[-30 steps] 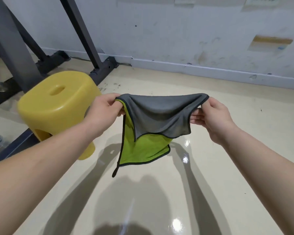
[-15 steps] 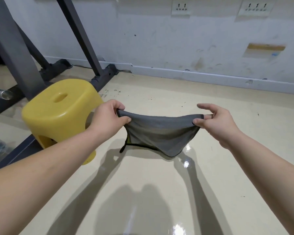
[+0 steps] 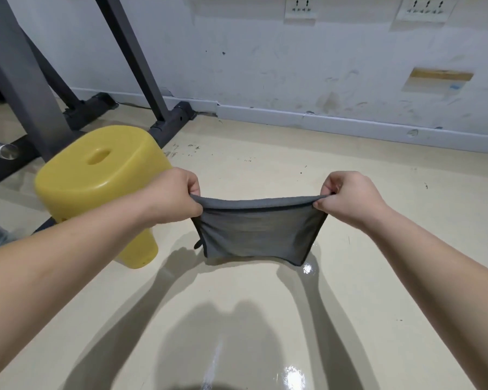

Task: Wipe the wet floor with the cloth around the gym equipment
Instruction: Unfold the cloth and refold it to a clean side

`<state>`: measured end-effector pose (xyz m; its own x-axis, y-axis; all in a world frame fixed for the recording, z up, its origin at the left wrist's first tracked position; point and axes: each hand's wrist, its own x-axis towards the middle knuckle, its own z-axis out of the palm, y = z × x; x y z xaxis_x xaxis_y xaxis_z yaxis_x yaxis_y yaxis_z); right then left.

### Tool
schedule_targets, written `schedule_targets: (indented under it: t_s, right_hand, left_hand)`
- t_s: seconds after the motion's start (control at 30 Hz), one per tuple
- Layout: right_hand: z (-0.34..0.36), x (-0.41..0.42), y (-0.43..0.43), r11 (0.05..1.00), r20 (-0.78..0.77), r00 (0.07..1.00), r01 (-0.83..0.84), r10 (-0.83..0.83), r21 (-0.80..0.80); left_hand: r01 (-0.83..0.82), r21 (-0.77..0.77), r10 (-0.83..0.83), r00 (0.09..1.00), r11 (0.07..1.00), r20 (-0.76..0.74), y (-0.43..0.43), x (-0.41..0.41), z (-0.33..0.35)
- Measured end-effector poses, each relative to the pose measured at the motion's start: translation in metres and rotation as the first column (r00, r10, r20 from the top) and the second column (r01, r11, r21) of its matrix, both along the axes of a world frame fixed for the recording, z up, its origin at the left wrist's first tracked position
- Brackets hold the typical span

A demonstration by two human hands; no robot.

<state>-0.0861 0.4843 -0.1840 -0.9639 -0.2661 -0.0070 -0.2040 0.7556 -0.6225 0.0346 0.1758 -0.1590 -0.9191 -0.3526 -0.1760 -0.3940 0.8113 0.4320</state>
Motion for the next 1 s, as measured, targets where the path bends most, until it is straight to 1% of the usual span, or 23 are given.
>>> schedule_targets:
  t_s: [0.07,0.13,0.2,0.27,0.33,0.37,0.43,0.5,0.53,0.57,0.67,0.73,0.8,0.9,0.93,1.0]
  right_hand:
    - [0.014,0.0,0.0,0.99,0.116,0.992,-0.038,0.054,-0.137]
    - [0.023,0.002,0.003,0.947,0.27,0.952,-0.052,0.143,-0.318]
    - [0.024,0.003,0.006,0.907,0.363,0.912,-0.024,0.193,-0.421]
    - [0.021,0.003,0.008,0.87,0.433,0.877,0.038,0.207,-0.492]
    - [0.019,0.001,0.007,0.84,0.53,0.816,0.106,0.232,-0.532]
    - [0.019,0.0,0.007,0.844,0.568,0.788,0.122,0.237,-0.522]
    - [0.014,-0.003,0.005,0.89,0.608,0.767,0.114,0.203,-0.441]
    - [-0.001,-0.007,0.004,0.95,0.576,0.808,0.069,0.125,-0.303]
    - [-0.012,-0.009,0.003,0.97,0.533,0.841,0.045,0.092,-0.238]
    - [-0.025,-0.01,0.002,0.982,0.485,0.872,0.021,0.074,-0.187]
    - [-0.068,-0.009,-0.001,0.994,0.355,0.934,-0.007,0.045,-0.106]
    - [-0.088,-0.002,-0.004,0.996,0.302,0.95,-0.054,0.073,-0.071]
    - [-0.102,0.003,-0.004,0.991,0.304,0.943,-0.13,0.133,-0.031]
    - [-0.108,0.007,-0.004,0.969,0.398,0.892,-0.247,0.216,0.027]
    - [-0.108,0.009,-0.004,0.958,0.435,0.869,-0.283,0.234,0.049]
    - [-0.11,0.016,-0.005,0.926,0.526,0.81,-0.363,0.259,0.103]
  left_hand:
    - [0.002,0.149,-0.008,0.999,0.989,0.037,0.002,0.005,0.018]
    - [0.015,0.265,-0.037,0.996,0.964,0.076,0.003,0.008,0.037]
    - [-0.017,0.434,-0.04,0.992,0.901,0.122,0.003,0.01,0.051]
    - [-0.051,0.545,-0.04,0.987,0.837,0.153,0.001,0.012,0.058]
    - [-0.053,0.597,-0.067,0.982,0.801,0.177,-0.003,0.008,0.057]
    - [-0.068,0.619,-0.068,0.979,0.782,0.193,-0.003,0.005,0.054]
    - [-0.109,0.628,-0.064,0.967,0.771,0.247,-0.003,-0.003,0.04]
    - [-0.161,0.571,-0.011,0.958,0.805,0.286,-0.005,-0.015,0.015]
    - [-0.168,0.534,0.009,0.958,0.828,0.288,-0.008,-0.022,-0.001]
    - [-0.15,0.507,-0.005,0.956,0.849,0.292,-0.01,-0.027,-0.016]
    - [0.009,0.339,-0.112,0.951,0.941,0.288,-0.017,-0.037,-0.067]
    - [0.112,0.243,-0.169,0.959,0.963,0.228,-0.017,-0.035,-0.096]
    - [0.204,0.111,-0.22,0.963,0.973,0.156,-0.015,-0.027,-0.117]
    - [0.267,-0.101,-0.258,0.961,0.958,0.095,-0.019,-0.007,-0.145]
    - [0.283,-0.153,-0.273,0.958,0.947,0.084,-0.02,0.003,-0.151]
    - [0.355,-0.203,-0.348,0.935,0.913,0.072,-0.02,0.026,-0.163]
